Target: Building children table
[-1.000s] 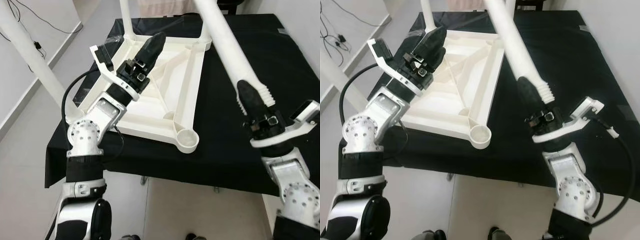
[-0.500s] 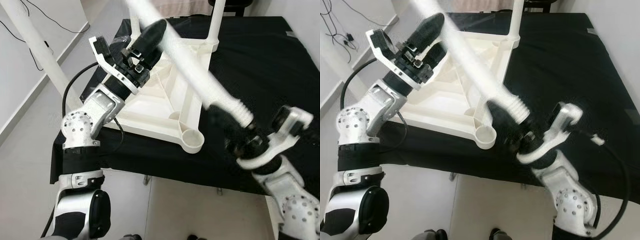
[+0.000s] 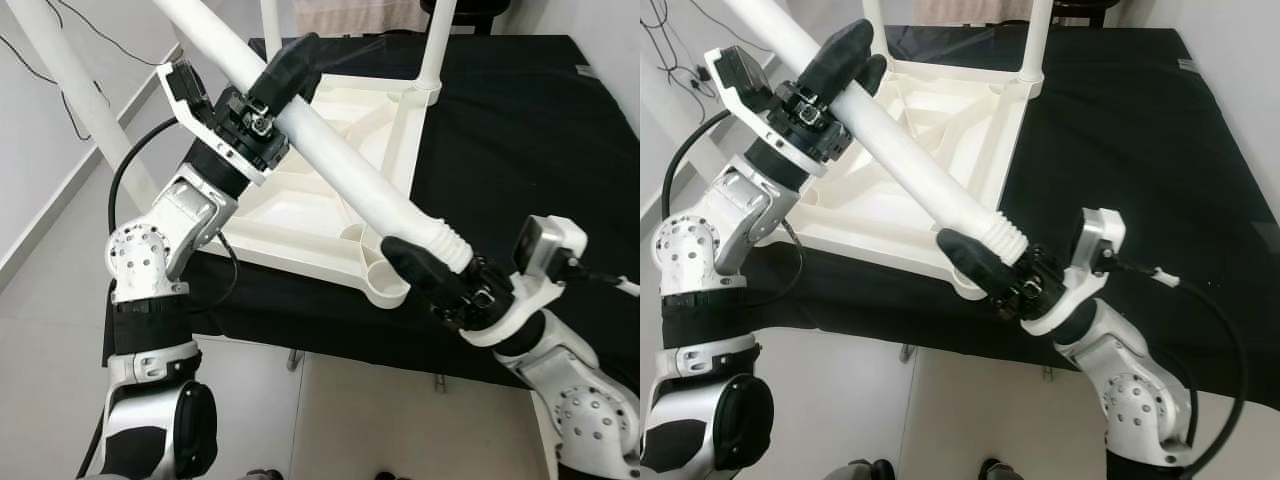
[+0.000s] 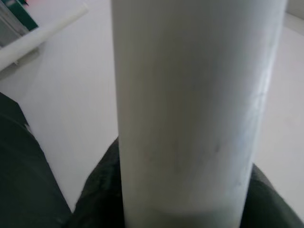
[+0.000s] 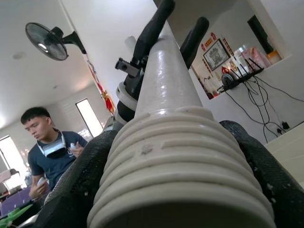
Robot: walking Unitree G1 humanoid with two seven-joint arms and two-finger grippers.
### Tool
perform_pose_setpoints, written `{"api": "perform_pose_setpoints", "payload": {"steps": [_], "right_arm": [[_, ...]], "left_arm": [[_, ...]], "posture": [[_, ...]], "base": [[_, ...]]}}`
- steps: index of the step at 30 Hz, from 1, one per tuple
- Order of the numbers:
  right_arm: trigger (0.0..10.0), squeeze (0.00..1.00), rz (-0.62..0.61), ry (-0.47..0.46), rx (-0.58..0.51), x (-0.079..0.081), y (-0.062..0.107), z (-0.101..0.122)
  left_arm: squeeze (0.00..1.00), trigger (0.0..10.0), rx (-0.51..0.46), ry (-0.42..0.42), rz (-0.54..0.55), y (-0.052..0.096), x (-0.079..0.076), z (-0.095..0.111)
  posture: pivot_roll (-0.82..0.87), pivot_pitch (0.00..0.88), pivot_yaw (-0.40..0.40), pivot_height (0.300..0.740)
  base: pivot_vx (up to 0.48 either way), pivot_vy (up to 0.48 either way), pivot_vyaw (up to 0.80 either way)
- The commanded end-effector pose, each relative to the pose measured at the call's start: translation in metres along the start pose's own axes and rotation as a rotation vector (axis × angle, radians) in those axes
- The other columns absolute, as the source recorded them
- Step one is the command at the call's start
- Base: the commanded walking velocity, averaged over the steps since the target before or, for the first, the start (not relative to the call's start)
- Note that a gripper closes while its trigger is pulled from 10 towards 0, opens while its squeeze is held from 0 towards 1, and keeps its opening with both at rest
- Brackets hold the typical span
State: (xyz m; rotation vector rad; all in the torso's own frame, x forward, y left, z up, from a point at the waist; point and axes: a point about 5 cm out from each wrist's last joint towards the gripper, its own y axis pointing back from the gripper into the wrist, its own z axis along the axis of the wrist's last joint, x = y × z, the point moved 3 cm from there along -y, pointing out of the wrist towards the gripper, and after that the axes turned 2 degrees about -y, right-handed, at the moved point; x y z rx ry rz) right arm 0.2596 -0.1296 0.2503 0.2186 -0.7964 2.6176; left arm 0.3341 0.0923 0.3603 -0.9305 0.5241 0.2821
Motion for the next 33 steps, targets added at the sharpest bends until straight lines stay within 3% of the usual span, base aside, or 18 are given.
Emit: {"api": "perform_pose_setpoints", "payload": {"steps": [1,5,7,8,9,10,18,21,23,24,26,28,31,32,33], "right_arm": [[10.0,0.0,-0.034,0.0,0.014,-0.004,-0.001,-0.005],[10.0,0.0,-0.072,0.005,0.002,-0.009,-0.002,-0.006],[10.0,0.0,-0.115,-0.039,-0.025,-0.015,-0.003,-0.007],[10.0,0.64,-0.13,-0.045,-0.036,-0.017,-0.004,-0.007],[10.0,0.64,-0.13,-0.045,-0.036,-0.017,-0.004,-0.007],[10.0,1.0,-0.138,-0.055,-0.05,-0.018,-0.005,-0.007],[10.0,1.0,-0.179,-0.052,-0.035,-0.022,-0.001,-0.015],[10.0,1.0,-0.233,-0.036,-0.034,-0.026,0.007,-0.015],[10.0,1.0,-0.233,-0.036,-0.034,-0.026,0.007,-0.015],[10.0,1.0,-0.255,-0.022,-0.012,-0.028,0.01,-0.017],[10.0,1.0,-0.333,0.073,0.161,-0.037,0.019,-0.035],[10.0,1.0,-0.406,0.198,0.34,-0.051,0.032,-0.05],[10.0,1.0,-0.428,0.232,0.377,-0.055,0.036,-0.051],[10.0,1.0,-0.432,0.263,0.371,-0.058,0.036,-0.043],[10.0,1.0,-0.432,0.263,0.371,-0.058,0.036,-0.043]], "left_arm": [[0.0,0.0,0.011,0.002,-0.039,0.0,-0.009,-0.001],[0.0,0.0,-0.027,-0.018,-0.046,-0.003,-0.012,0.008],[0.0,0.0,-0.074,-0.043,-0.041,-0.007,-0.015,0.019],[0.0,0.0,-0.1,-0.048,-0.04,-0.008,-0.016,0.024],[0.0,0.0,-0.1,-0.048,-0.04,-0.008,-0.016,0.024],[0.0,0.0,-0.131,-0.056,-0.042,-0.011,-0.018,0.03],[0.0,0.0,-0.227,-0.114,-0.078,-0.021,-0.035,0.061],[0.0,0.0,-0.249,-0.169,-0.13,-0.029,-0.051,0.08],[0.0,0.0,-0.249,-0.169,-0.13,-0.029,-0.051,0.08],[0.0,0.0,-0.242,-0.194,-0.143,-0.031,-0.055,0.083],[0.0,0.0,-0.211,-0.253,-0.159,-0.035,-0.061,0.086],[0.0,0.0,-0.143,-0.365,-0.147,-0.039,-0.062,0.082],[0.0,0.0,-0.117,-0.403,-0.142,-0.039,-0.062,0.079],[0.0,0.0,-0.052,-0.491,-0.13,-0.041,-0.06,0.07],[0.0,0.0,-0.052,-0.491,-0.13,-0.041,-0.06,0.07]], "posture": [[-0.08,0.179,0.032,0.74],[-0.08,0.178,0.037,0.74],[-0.08,0.177,0.038,0.74],[-0.08,0.177,0.039,0.74],[-0.08,0.177,0.039,0.74],[-0.08,0.177,0.04,0.74],[-0.08,0.177,0.042,0.74],[-0.08,0.177,0.055,0.74],[-0.08,0.177,0.055,0.74],[-0.08,0.175,0.056,0.74],[-0.07,0.175,0.057,0.74],[-0.07,0.171,0.063,0.74],[-0.07,0.171,0.063,0.74],[-0.07,0.173,0.059,0.74],[-0.07,0.173,0.059,0.74]], "base": [[0.0,0.0,0.0],[0.0,0.0,0.0],[0.0,0.0,0.0],[0.0,0.0,0.0],[0.0,0.0,0.0],[0.0,0.0,0.0],[0.0,0.0,0.0],[0.0,0.0,0.0],[0.0,0.0,0.0],[0.0,0.0,0.0],[0.0,0.0,0.0],[0.0,0.0,0.0],[0.0,0.0,0.0],[0.0,0.0,0.0],[0.0,0.0,0.0]]}}
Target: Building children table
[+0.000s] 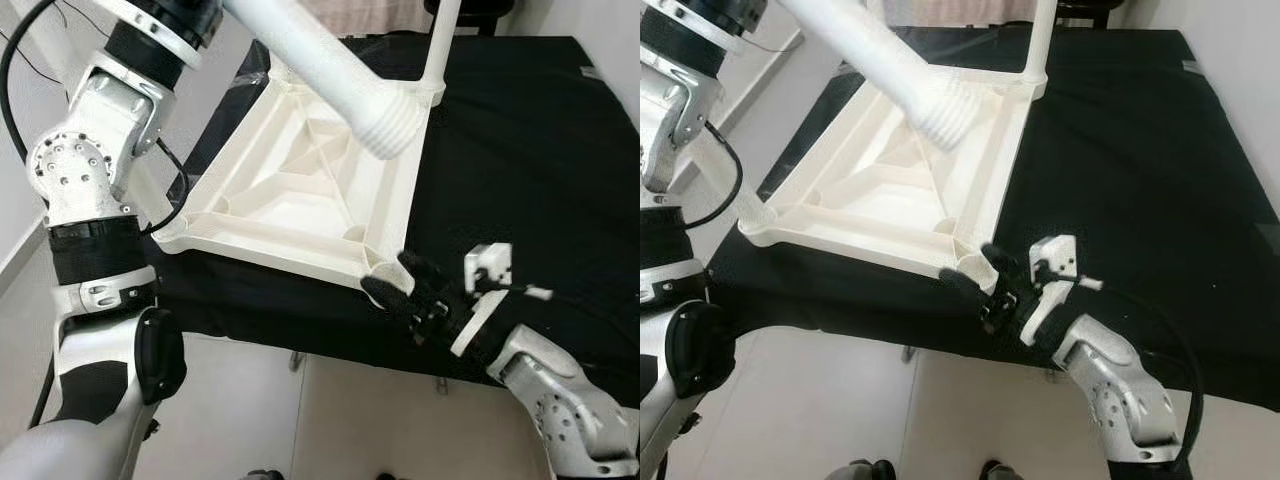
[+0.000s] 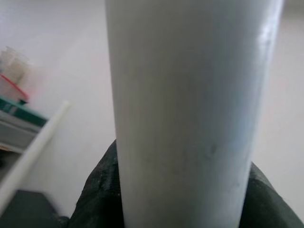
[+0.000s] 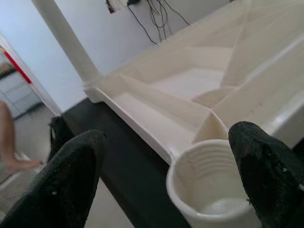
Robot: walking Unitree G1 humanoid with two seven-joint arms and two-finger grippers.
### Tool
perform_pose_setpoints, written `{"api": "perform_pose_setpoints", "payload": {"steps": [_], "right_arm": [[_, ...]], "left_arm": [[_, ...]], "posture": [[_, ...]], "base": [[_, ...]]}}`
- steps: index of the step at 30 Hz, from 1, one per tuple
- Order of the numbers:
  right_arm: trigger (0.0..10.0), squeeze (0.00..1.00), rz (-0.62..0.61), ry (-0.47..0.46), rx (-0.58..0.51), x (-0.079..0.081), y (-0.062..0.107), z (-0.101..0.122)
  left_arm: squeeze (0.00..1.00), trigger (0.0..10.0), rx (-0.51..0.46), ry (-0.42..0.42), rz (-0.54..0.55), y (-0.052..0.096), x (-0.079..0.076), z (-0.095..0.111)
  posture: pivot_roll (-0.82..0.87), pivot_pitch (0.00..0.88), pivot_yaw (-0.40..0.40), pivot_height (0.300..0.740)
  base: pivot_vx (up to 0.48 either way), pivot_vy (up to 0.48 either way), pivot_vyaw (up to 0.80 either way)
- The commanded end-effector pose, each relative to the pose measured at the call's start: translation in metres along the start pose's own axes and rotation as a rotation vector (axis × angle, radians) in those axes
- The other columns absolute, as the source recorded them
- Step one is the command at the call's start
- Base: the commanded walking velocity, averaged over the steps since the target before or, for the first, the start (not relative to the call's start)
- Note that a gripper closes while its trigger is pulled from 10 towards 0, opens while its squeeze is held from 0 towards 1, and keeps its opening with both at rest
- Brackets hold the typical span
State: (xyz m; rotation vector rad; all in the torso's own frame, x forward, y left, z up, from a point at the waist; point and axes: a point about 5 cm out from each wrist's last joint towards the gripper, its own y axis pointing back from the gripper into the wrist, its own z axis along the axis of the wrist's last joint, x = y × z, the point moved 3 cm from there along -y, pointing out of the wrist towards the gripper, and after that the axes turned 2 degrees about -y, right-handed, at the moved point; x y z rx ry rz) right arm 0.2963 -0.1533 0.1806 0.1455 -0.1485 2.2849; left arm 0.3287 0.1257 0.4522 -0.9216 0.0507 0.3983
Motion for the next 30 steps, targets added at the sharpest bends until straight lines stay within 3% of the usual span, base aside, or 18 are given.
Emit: {"api": "perform_pose_setpoints", "payload": {"steps": [1,4,5,6,10,11,12,16,17,21,23,30], "right_arm": [[10.0,1.0,0.006,0.016,-0.004,0.002,-0.001,0.001],[10.0,1.0,0.063,0.114,-0.101,-0.002,0.0,0.048],[10.0,1.0,0.131,0.158,-0.119,0.004,0.001,0.063],[10.0,1.0,0.178,0.185,-0.128,0.008,0.002,0.071],[10.0,1.0,0.244,0.2,-0.103,0.016,0.002,0.073],[10.0,1.0,0.336,0.236,-0.022,0.027,0.002,0.067],[10.0,1.0,0.479,0.275,0.132,0.044,-0.001,0.052],[10.0,1.0,0.518,0.273,0.166,0.05,-0.004,0.048],[10.0,0.0,0.543,0.265,0.187,0.057,-0.016,0.04],[10.0,0.0,0.557,0.261,0.198,0.063,-0.024,0.034],[10.0,0.0,0.516,0.21,0.183,0.075,-0.055,0.025],[10.0,0.0,0.411,0.136,0.165,0.079,-0.088,0.02]], "left_arm": [[0.0,0.0,0.011,-0.04,-0.025,0.0,-0.005,0.002],[0.0,0.0,0.322,-0.393,-0.095,0.007,-0.005,-0.05],[0.0,0.0,0.413,-0.451,-0.142,0.014,-0.006,-0.07],[0.0,0.0,0.463,-0.474,-0.174,0.019,-0.006,-0.081],[0.0,0.0,0.507,-0.47,-0.214,0.026,-0.008,-0.092],[0.0,0.0,0.555,-0.455,-0.26,0.035,-0.011,-0.104],[0.0,0.0,0.63,-0.44,-0.366,0.048,-0.018,-0.124],[0.0,0.0,0.639,-0.43,-0.396,0.05,-0.021,-0.129],[0.0,0.0,0.628,-0.407,-0.428,0.049,-0.027,-0.131],[0.0,0.0,0.617,-0.39,-0.445,0.047,-0.03,-0.131],[0.0,0.0,0.627,-0.371,-0.521,0.048,-0.041,-0.134],[0.0,0.0,0.62,-0.377,-0.585,0.047,-0.049,-0.137]], "posture": [[-0.07,0.173,0.059,0.74],[-0.07,0.173,0.058,0.74],[-0.06,0.174,0.059,0.74],[-0.06,0.174,0.059,0.74],[-0.07,0.174,0.058,0.74],[-0.07,0.178,0.063,0.74],[-0.08,0.178,0.065,0.74],[-0.08,0.183,0.068,0.74],[-0.08,0.183,0.068,0.74],[-0.08,0.184,0.068,0.74],[-0.06,0.177,0.071,0.74],[-0.06,0.174,0.067,0.74]], "base": [[0.0,0.0,0.0],[0.0,0.0,0.0],[0.0,0.0,0.0],[0.0,0.0,0.0],[0.0,0.0,0.0],[0.0,0.0,0.0],[0.0,0.0,0.0],[0.0,0.0,0.0],[0.0,0.0,0.0],[0.0,0.0,0.0],[0.0,0.0,0.0],[0.0,0.0,0.0]]}}
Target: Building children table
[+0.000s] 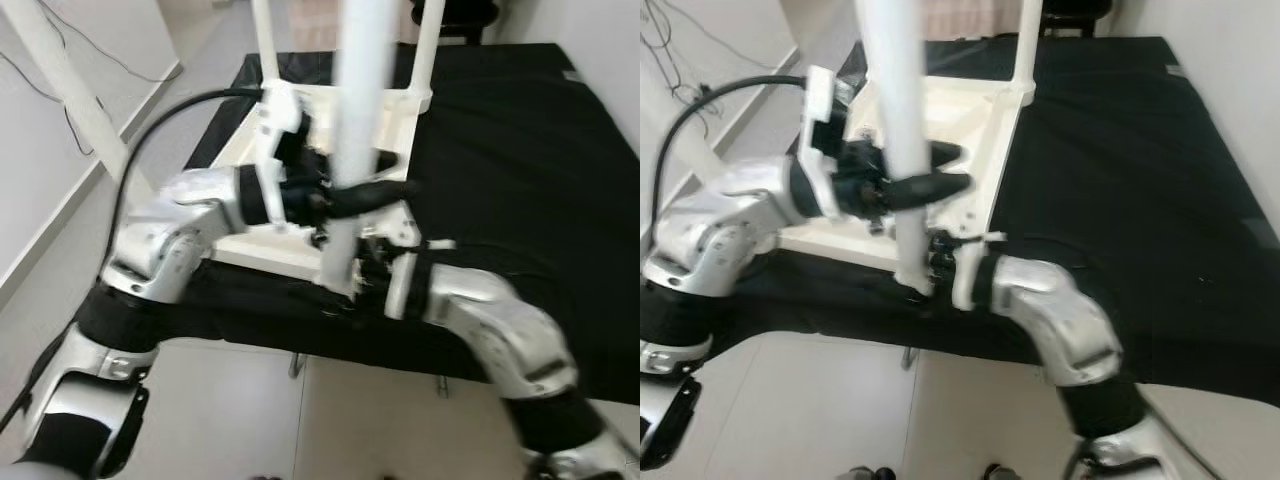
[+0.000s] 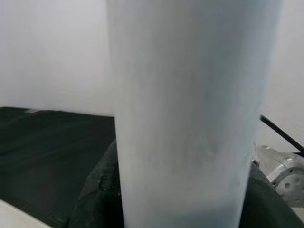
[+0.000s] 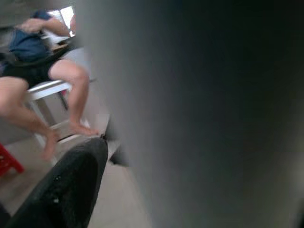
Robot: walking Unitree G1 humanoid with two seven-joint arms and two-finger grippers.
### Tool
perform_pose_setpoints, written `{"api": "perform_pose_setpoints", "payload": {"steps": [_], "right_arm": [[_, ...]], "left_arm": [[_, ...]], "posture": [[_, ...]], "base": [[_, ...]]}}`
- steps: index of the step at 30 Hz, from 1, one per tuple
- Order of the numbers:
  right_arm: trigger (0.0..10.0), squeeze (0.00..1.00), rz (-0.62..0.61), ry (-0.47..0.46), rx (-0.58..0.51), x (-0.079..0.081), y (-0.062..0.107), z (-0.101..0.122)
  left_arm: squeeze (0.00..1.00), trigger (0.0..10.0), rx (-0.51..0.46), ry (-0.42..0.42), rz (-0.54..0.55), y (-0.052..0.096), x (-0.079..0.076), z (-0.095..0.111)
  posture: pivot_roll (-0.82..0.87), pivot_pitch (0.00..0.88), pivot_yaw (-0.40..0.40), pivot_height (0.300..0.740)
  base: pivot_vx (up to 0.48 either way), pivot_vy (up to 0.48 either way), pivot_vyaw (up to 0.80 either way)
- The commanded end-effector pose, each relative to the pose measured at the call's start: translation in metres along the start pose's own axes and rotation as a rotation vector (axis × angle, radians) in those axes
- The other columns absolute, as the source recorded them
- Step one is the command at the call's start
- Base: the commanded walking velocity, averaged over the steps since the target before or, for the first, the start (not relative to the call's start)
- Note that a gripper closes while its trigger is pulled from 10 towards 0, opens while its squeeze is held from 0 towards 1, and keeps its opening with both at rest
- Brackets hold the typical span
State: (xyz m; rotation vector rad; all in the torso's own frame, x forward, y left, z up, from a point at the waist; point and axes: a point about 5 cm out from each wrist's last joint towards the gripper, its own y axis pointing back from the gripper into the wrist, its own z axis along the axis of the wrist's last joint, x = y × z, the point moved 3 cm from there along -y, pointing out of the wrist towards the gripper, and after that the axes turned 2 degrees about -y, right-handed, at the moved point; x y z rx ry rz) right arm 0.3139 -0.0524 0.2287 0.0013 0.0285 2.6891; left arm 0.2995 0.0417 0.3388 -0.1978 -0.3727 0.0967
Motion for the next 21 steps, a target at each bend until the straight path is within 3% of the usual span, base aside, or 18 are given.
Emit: {"api": "perform_pose_setpoints", "payload": {"steps": [1,10,11,12,13,21], "right_arm": [[10.0,0.0,0.009,-0.024,0.053,0.006,-0.013,-0.012],[10.0,0.0,-0.041,-0.05,-0.027,-0.001,-0.019,-0.005],[9.6,0.0,-0.053,-0.049,-0.05,-0.002,-0.02,-0.002],[3.3,0.0,-0.064,-0.043,-0.066,-0.004,-0.021,0.0],[0.0,0.0,-0.069,-0.036,-0.082,-0.004,-0.023,0.001],[0.0,0.0,-0.054,0.032,-0.19,0.002,-0.028,0.014]], "left_arm": [[0.0,0.0,-0.039,-0.034,-0.104,-0.014,-0.015,0.008],[0.0,0.0,-0.065,-0.048,-0.124,-0.016,-0.018,0.01],[0.0,0.0,-0.07,-0.047,-0.122,-0.016,-0.018,0.01],[0.0,0.0,-0.073,-0.047,-0.12,-0.016,-0.018,0.01],[0.0,0.0,-0.079,-0.047,-0.115,-0.016,-0.017,0.011],[0.0,0.0,-0.119,-0.051,-0.086,-0.017,-0.015,0.026]], "posture": [[-0.06,0.173,0.066,0.74],[-0.07,0.169,0.064,0.74],[-0.07,0.169,0.067,0.74],[-0.06,0.168,0.066,0.74],[-0.06,0.167,0.065,0.74],[-0.06,0.16,0.068,0.74]], "base": [[0.0,0.0,0.0],[0.0,0.0,0.0],[0.0,0.0,0.0],[0.0,0.0,0.0],[0.0,0.0,0.0],[0.0,0.0,0.0]]}}
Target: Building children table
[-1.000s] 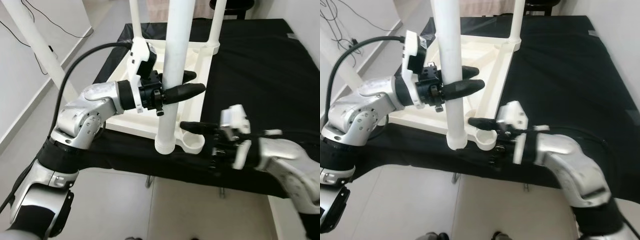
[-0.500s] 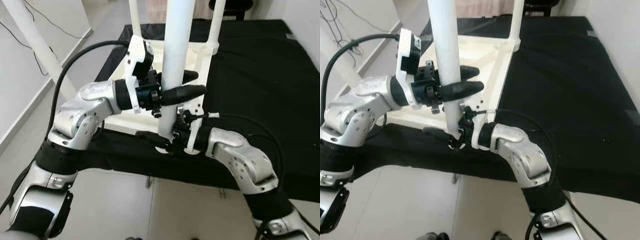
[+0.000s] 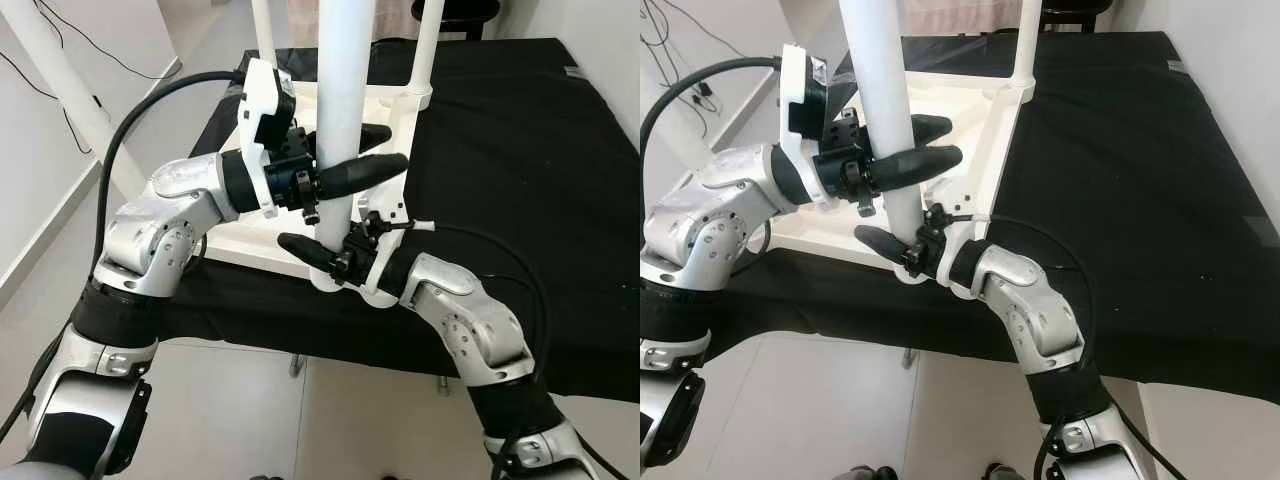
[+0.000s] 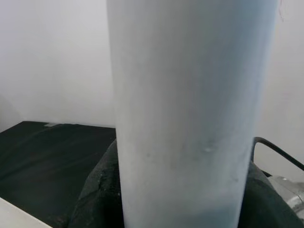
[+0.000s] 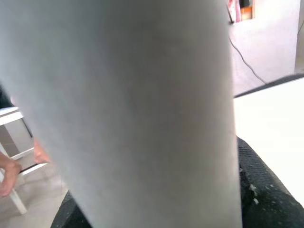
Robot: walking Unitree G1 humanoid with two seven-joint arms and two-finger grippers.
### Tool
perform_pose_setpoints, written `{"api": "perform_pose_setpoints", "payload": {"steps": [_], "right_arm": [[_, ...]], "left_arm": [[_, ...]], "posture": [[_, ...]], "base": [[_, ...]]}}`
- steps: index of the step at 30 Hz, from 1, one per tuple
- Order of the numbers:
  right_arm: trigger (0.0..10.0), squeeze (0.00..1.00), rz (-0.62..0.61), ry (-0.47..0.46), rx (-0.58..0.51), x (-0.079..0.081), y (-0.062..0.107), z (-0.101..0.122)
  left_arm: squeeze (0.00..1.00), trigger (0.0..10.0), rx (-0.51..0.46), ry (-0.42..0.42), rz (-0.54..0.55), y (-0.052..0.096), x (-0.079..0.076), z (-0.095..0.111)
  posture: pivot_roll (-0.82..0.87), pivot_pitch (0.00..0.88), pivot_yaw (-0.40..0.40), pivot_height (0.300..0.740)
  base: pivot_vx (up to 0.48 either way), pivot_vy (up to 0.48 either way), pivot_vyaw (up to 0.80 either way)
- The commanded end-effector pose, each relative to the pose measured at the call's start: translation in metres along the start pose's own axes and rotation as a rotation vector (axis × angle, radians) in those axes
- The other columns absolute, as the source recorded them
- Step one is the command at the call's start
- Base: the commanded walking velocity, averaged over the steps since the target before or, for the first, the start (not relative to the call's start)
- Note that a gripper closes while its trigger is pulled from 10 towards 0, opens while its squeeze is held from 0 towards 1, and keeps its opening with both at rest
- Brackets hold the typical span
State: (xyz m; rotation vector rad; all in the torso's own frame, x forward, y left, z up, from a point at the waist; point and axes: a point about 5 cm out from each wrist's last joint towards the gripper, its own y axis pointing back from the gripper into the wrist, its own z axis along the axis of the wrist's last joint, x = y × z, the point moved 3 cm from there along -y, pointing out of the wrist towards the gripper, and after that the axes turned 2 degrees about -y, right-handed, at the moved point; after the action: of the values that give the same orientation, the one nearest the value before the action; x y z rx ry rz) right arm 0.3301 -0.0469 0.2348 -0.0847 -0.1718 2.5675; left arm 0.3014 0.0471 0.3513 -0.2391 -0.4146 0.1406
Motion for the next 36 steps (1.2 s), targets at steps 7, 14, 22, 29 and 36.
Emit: {"api": "perform_pose_setpoints", "payload": {"steps": [7,14,22,29,36], "right_arm": [[0.0,0.0,0.046,0.031,-0.063,0.012,-0.018,0.012],[0.0,0.0,0.003,0.081,0.006,-0.001,-0.015,0.002],[0.0,0.0,-0.225,0.094,-0.009,-0.054,0.006,0.016],[0.0,0.0,-0.475,0.029,-0.154,-0.108,0.048,0.044],[10.0,0.0,-0.244,0.029,-0.244,-0.078,0.047,0.052]], "left_arm": [[0.0,0.0,-0.113,0.015,-0.111,-0.02,-0.02,0.019],[1.0,10.0,-0.095,0.048,-0.047,-0.013,-0.008,0.013],[1.0,10.0,-0.109,0.026,0.149,0.023,0.013,0.022],[1.0,10.0,-0.117,-0.046,0.382,0.078,0.031,0.046],[0.13,10.0,0.041,0.062,0.551,0.097,0.005,-0.019]], "posture": [[-0.05,0.159,0.066,0.74],[-0.05,0.166,0.06,0.74],[-0.05,0.179,0.049,0.74],[-0.02,0.2,0.027,0.74],[-0.02,0.211,0.033,0.74]], "base": [[0.0,0.0,0.0],[0.0,0.0,0.0],[0.0,0.0,0.0],[0.0,0.0,0.0],[0.0,0.0,0.0]]}}
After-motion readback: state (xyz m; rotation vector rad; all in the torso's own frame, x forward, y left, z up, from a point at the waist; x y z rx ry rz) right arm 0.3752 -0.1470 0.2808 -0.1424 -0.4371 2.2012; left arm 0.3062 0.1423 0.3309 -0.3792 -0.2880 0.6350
